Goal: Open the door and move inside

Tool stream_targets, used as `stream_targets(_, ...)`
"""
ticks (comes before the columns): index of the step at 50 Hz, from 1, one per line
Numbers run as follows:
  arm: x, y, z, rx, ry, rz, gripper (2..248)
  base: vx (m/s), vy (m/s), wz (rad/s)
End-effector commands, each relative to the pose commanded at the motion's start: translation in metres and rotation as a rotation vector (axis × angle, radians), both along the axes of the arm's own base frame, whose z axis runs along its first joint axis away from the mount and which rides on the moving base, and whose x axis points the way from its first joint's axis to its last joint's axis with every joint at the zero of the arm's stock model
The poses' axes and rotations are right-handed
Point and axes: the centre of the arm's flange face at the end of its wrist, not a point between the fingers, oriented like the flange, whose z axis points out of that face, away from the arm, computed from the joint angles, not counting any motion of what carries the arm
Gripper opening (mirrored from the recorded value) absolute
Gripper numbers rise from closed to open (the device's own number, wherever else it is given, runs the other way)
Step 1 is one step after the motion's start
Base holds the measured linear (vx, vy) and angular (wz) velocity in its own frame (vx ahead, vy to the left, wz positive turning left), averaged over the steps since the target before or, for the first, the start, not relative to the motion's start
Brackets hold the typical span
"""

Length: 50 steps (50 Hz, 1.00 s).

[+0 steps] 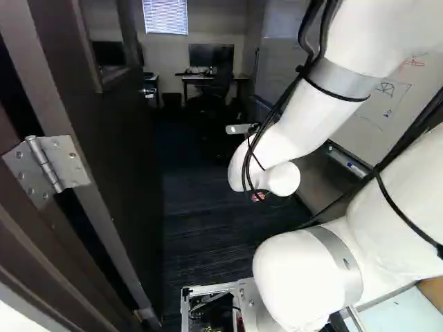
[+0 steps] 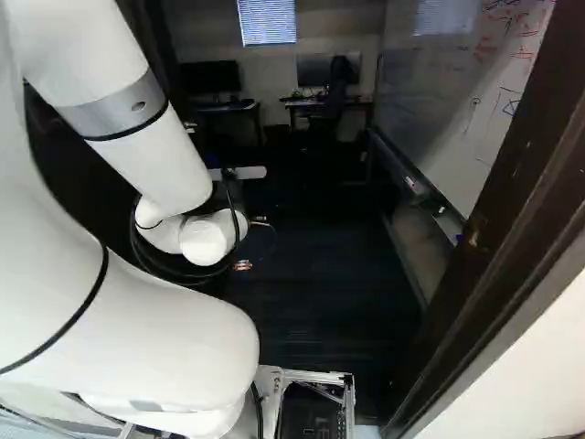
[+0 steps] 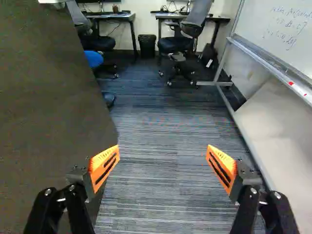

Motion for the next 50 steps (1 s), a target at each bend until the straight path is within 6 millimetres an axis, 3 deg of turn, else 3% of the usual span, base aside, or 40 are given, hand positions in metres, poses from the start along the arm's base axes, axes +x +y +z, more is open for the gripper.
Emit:
stream_targets(22, 0.0, 0.0, 0.0, 0.0, 0.0, 0.0, 247, 0.155, -0.04, -0.007)
stream_targets(50, 0.0, 0.0, 0.0, 0.0, 0.0, 0.0, 247, 0.187, 0.004, -0.015)
